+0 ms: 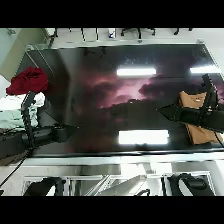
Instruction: Fold the shirts.
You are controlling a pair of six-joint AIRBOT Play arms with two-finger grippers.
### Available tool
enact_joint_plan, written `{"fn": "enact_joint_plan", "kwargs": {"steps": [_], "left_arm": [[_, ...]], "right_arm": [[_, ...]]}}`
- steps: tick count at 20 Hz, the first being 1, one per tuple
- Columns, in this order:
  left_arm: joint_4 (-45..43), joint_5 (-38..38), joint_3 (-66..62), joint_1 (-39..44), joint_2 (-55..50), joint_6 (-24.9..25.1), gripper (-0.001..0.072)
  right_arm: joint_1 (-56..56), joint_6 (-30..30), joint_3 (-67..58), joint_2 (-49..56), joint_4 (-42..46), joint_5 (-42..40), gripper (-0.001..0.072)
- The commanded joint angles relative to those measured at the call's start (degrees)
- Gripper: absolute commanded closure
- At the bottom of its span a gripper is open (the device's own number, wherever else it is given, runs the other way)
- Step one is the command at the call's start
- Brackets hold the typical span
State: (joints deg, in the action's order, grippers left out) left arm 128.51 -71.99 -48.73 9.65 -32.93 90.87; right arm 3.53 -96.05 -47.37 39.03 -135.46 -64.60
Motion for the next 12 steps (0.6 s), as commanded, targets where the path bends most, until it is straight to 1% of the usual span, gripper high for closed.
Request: {"fn": "enact_joint_plan", "kwargs": {"steps": [1,5,6,7,8,10,12], "left_arm": [[0.0,0.0,0.0,0.0,0.0,0.1,0.0693],[-0.1,0.1,0.0,-0.1,0.0,0.2,0.0693],[-0.8,0.4,0.0,-0.1,0.0,0.2,0.0693],[-3.4,0.9,-0.1,-0.1,0.0,0.1,0.0693],[-8.0,0.9,-0.8,-0.1,-0.3,0.0,0.0693],[-21.9,-1.4,-4.9,-0.1,-3.1,-3.0,0.0694],[-33.5,-3.5,-10.3,-0.1,-8.0,-3.1,0.0694]], "right_arm": [[0.0,0.0,0.0,0.0,0.0,0.0,0.0687],[-0.1,0.0,0.0,0.0,0.0,0.0,0.0687],[-0.1,0.0,0.0,0.0,0.0,0.0,0.0687],[-0.1,0.0,0.0,0.0,0.0,0.0,0.0687],[-0.1,0.0,0.0,0.0,0.0,0.0,0.0687],[-0.1,0.0,0.0,0.0,0.0,0.0,0.0687],[0.0,0.0,0.0,0.0,0.0,0.0,0.0687]]}}
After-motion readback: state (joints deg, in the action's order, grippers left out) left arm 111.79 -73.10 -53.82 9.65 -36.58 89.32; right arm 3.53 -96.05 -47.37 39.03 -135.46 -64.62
